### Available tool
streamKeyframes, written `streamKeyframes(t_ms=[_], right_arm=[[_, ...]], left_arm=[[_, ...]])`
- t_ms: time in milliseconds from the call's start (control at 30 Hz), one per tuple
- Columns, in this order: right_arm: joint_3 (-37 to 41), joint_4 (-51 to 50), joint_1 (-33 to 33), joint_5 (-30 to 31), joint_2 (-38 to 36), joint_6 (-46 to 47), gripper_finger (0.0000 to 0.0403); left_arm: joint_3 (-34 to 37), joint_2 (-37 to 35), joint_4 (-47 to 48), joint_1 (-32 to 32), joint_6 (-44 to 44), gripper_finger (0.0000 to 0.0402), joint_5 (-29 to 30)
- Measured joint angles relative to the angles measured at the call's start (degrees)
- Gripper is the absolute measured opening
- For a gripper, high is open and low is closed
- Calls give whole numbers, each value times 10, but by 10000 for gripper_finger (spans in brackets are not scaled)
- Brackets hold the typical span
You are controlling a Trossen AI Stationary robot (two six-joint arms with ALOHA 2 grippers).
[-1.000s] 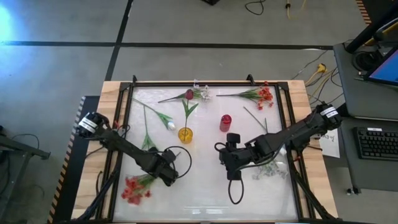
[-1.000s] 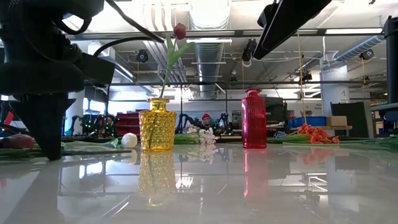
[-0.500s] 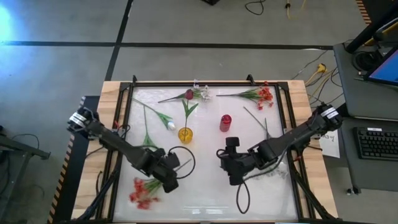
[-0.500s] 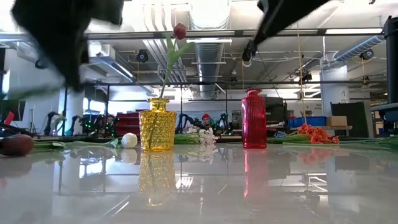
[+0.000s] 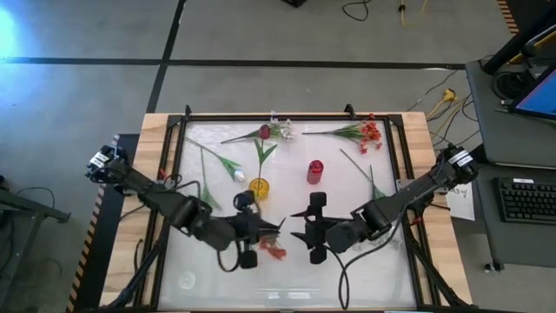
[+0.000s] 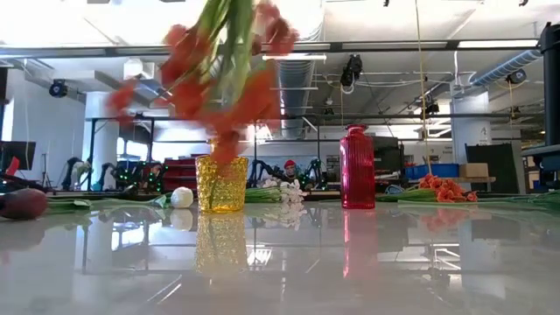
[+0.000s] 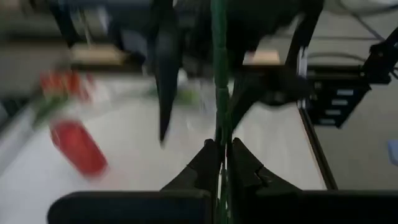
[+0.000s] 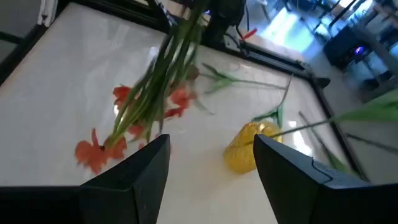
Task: Sort flowers into vase by color
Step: Put the left orange flowers into the yellow flower vase
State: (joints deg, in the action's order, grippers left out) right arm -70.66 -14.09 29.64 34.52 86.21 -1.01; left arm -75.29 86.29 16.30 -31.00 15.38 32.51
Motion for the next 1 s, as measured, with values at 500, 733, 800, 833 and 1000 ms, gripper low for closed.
streamKeyframes(t_ms=[500, 733, 800, 833, 1000], right_arm=[[23, 122, 20, 0, 24, 114, 224], [37, 239, 0, 2, 56, 75, 220], [37, 244, -7, 8, 62, 69, 206], [37, 244, -10, 15, 66, 66, 193], [37, 243, -12, 32, 74, 40, 78]], left_arm=[[136, 10, -371, -8, -224, 0, 30], [163, 12, -396, -7, -224, 0, 39], [164, 12, -399, -7, -224, 0, 39], [164, 12, -399, -8, -224, 0, 39], [164, 12, -399, -8, -217, 0, 43]])
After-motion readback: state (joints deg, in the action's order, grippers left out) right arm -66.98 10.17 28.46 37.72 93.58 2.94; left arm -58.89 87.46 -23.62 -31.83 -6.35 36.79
